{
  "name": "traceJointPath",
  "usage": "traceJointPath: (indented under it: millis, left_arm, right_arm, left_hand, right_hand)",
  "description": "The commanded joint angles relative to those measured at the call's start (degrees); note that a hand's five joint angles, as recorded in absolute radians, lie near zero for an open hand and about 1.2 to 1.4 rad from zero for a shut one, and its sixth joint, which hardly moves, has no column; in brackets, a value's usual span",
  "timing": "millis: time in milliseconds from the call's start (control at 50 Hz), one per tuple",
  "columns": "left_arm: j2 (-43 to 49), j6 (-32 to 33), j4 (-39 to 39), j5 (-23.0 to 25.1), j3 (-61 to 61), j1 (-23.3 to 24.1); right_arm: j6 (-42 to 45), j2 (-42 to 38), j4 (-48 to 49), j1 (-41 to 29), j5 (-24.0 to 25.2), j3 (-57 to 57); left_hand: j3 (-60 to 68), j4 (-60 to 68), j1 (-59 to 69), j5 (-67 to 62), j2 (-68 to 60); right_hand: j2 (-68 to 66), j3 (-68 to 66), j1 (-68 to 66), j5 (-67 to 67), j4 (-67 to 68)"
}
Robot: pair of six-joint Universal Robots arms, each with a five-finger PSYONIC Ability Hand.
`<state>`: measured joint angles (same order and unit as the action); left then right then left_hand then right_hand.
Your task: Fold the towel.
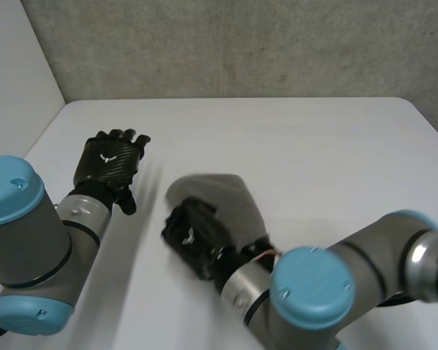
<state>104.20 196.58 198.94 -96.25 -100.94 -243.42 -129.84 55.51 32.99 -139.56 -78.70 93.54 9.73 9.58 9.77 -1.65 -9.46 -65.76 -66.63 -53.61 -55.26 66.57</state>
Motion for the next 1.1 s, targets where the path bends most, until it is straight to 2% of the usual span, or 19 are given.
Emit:
traceJointPath:
  millis: [20,40,80,100,140,200,240,320,360,380,460,580,800,1000,1100]
  left_arm:
    - [0.0,-0.1,0.0,0.6,0.0,0.7]
    - [0.0,-0.1,0.0,0.6,0.0,0.7]
    - [0.0,-0.1,0.1,1.0,1.2,1.9]
    - [0.0,-0.1,0.1,1.0,1.2,1.9]
    - [0.1,-0.4,0.1,1.1,3.5,3.7]
    - [0.3,-0.8,0.0,1.1,4.8,4.7]
    - [0.9,-2.5,-0.1,1.1,7.5,6.6]
    - [2.5,-5.5,-1.5,1.1,10.3,7.7]
    - [5.3,-8.7,-6.3,1.0,14.0,8.9]
    - [5.3,-8.7,-6.3,1.0,14.0,8.9]
    - [9.8,-13.9,-14.7,0.6,19.4,10.7]
    - [13.4,-19.7,-20.0,0.5,21.8,11.3]
    - [16.4,-19.6,-17.5,-3.0,16.9,12.1]
    - [21.1,-15.5,-13.0,-3.0,14.9,12.1]
    - [21.0,-12.7,-12.4,-3.3,16.5,12.1]
  right_arm:
    - [-2.8,2.5,-0.6,0.9,0.4,1.4]
    - [-2.8,2.5,-0.6,1.0,0.4,1.4]
    - [-10.9,6.6,-0.8,6.8,0.6,3.1]
    - [-11.0,6.6,-0.8,6.8,0.7,3.1]
    - [-19.8,11.6,-1.7,10.8,0.9,4.4]
    - [-23.7,13.8,-2.8,11.9,0.9,4.7]
    - [-30.6,16.0,-7.0,15.1,1.4,4.0]
    - [-35.4,16.5,-13.2,19.1,3.1,2.3]
    - [-38.2,16.5,-19.4,21.2,6.0,-0.8]
    - [-38.2,16.5,-19.5,21.3,6.0,-0.8]
    - [-39.7,12.9,-28.3,22.0,9.9,-6.5]
    - [-40.0,5.6,-36.0,22.1,10.8,-14.5]
    - [-38.1,-5.1,-40.6,21.5,10.4,-23.8]
    - [-29.1,-7.6,-40.5,21.5,9.3,-25.3]
    - [-25.5,-8.4,-40.6,21.3,6.4,-25.2]
  left_hand:
    - [0.3,0.4,0.2,1.7,-0.5]
    - [0.3,0.4,0.2,1.7,-0.5]
    - [0.3,0.4,0.2,1.7,-0.5]
    - [0.3,0.4,0.2,1.7,-0.5]
    - [0.3,0.4,0.2,1.7,-0.5]
    - [0.3,0.4,0.2,1.7,-0.5]
    - [0.7,0.8,0.6,1.3,-0.9]
    - [1.5,1.6,1.5,0.4,-1.8]
    - [2.3,2.5,2.3,-0.4,-2.6]
    - [2.3,2.5,2.3,-0.4,-2.6]
    - [2.2,2.3,2.1,-0.2,-2.4]
    - [2.3,2.5,2.3,-0.4,-2.6]
    - [0.5,0.6,0.4,1.4,-0.8]
    - [0.3,0.4,0.2,1.7,-0.5]
    - [0.3,0.4,0.2,1.7,-0.5]
  right_hand:
    - [55.8,56.6,43.6,55.3,-56.6]
    - [55.8,56.6,43.6,55.3,-56.6]
    - [55.8,56.6,43.6,55.3,-56.6]
    - [55.8,56.6,43.6,55.3,-56.6]
    - [55.8,56.6,43.6,55.3,-56.6]
    - [55.8,56.6,43.6,55.3,-56.6]
    - [55.8,56.6,43.6,55.3,-56.6]
    - [55.8,56.6,43.6,55.3,-56.6]
    - [55.8,56.6,43.6,55.3,-56.6]
    - [55.8,56.6,43.6,55.3,-56.6]
    - [55.8,56.6,43.6,55.3,-56.6]
    - [55.8,56.6,43.6,55.3,-56.6]
    - [55.8,56.6,43.6,55.3,-56.6]
    - [55.8,56.6,43.6,55.3,-56.6]
    - [55.8,56.6,43.6,55.3,-56.6]
